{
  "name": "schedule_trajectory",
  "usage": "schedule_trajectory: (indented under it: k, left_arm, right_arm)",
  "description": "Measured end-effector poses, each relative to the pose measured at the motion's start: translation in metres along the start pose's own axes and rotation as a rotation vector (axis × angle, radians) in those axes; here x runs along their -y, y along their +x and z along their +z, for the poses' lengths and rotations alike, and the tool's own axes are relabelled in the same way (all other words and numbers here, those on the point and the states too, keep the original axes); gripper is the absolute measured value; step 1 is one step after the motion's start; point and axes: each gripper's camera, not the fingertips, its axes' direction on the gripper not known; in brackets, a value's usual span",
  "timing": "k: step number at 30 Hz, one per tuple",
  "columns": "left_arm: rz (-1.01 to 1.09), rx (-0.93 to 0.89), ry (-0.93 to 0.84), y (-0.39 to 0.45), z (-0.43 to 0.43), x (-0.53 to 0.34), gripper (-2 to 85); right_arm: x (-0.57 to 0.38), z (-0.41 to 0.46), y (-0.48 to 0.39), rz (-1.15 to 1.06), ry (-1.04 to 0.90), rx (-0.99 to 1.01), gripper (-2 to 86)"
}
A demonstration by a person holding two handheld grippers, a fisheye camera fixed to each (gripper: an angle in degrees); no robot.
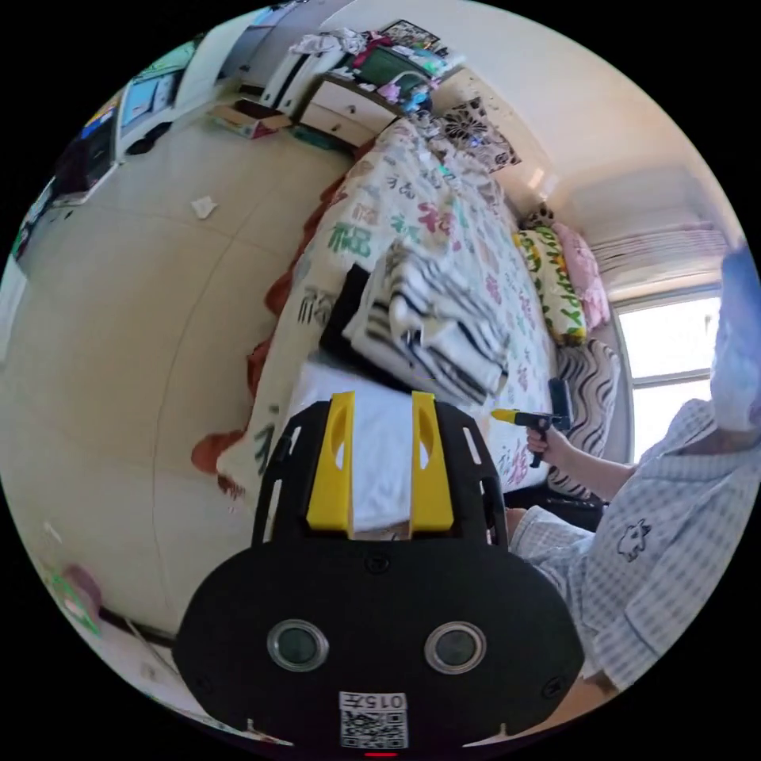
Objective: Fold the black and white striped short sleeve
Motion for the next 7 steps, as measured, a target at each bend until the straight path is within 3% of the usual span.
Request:
schedule_trajectory:
  k: [3,7]
  left_arm:
    - [-0.071,0.126,-0.035,0.030,0.018,-0.074,11.3]
    - [-0.223,0.070,-0.016,0.056,0.053,-0.149,11.6]
  right_arm:
    - [-0.017,0.048,-0.013,-0.025,-0.209,0.029,9.1]
    - [-0.026,0.100,-0.021,0.036,-0.339,0.122,5.7]
